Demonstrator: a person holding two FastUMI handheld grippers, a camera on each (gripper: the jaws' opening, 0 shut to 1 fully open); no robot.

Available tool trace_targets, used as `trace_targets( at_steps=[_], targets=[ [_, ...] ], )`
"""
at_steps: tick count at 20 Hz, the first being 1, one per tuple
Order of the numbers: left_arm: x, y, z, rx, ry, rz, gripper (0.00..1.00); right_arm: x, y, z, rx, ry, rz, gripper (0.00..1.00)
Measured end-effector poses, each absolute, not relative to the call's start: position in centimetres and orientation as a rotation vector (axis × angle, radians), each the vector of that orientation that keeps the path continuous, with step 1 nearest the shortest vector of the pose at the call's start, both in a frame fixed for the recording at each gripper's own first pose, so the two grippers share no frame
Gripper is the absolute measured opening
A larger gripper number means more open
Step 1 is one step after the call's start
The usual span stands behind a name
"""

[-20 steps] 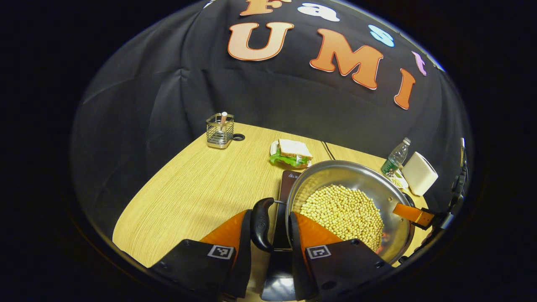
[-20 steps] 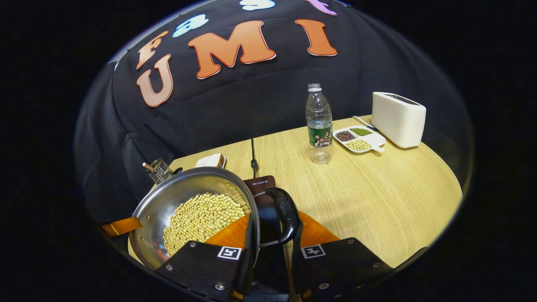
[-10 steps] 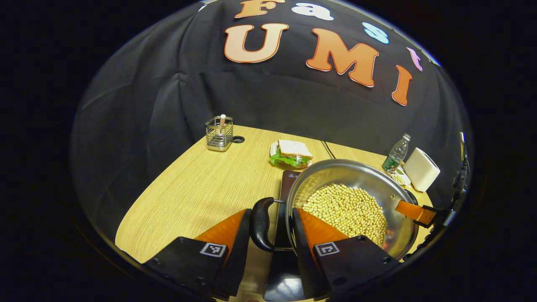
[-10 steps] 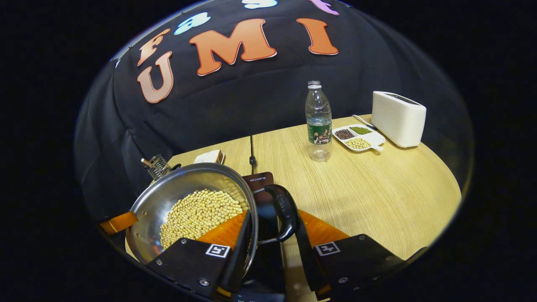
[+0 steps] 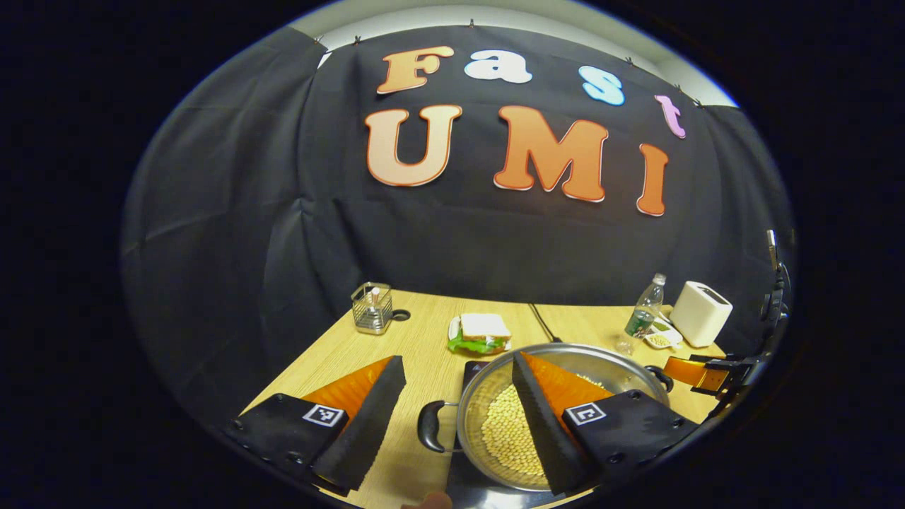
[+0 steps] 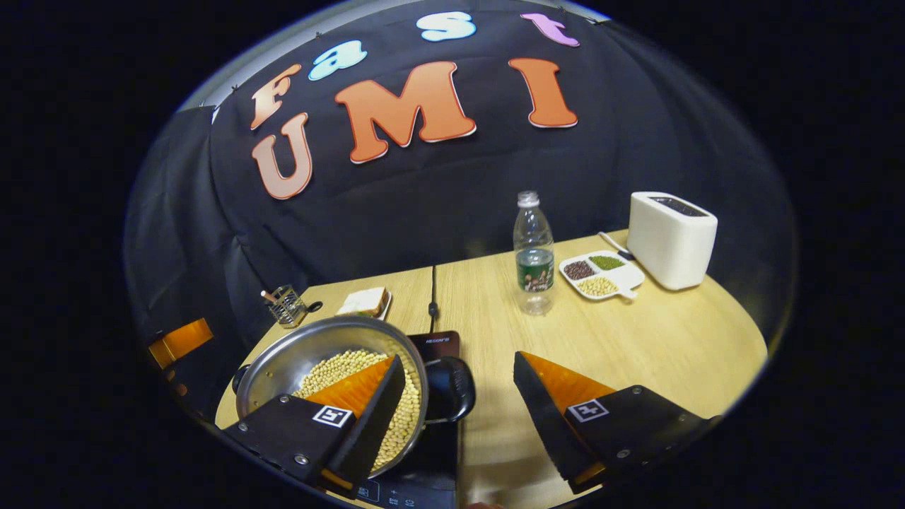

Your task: First push the handle of the pot to place it horizontally, then grasp the pot with both hands and set it on the induction cooktop.

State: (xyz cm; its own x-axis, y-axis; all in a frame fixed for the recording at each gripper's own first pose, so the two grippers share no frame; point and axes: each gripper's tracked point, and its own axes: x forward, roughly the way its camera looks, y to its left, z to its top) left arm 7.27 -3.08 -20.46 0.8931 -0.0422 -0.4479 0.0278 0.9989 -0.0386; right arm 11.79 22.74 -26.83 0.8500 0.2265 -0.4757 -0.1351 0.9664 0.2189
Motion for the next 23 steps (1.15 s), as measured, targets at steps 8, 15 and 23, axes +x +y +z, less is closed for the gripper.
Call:
trace_targets(
  at_steps=[8,15,23],
  targets=[
    [8.7,-2.5,-6.3,-0.025,0.248,-0.026,0.99,11.9,12.5,-14.4,0.071,0.309,0.137,0.95],
    [5.4,2.8,6.5,-0.017,0.066,0.063,0.99,9.2,3.2,-3.4,0.03,0.127,0.088,1.0],
    [-0.4,6.4,12.4,0.04,-0.04,0.172,0.98,4.3,-5.3,1.8,-0.024,0.021,0.01,0.95]
  ],
)
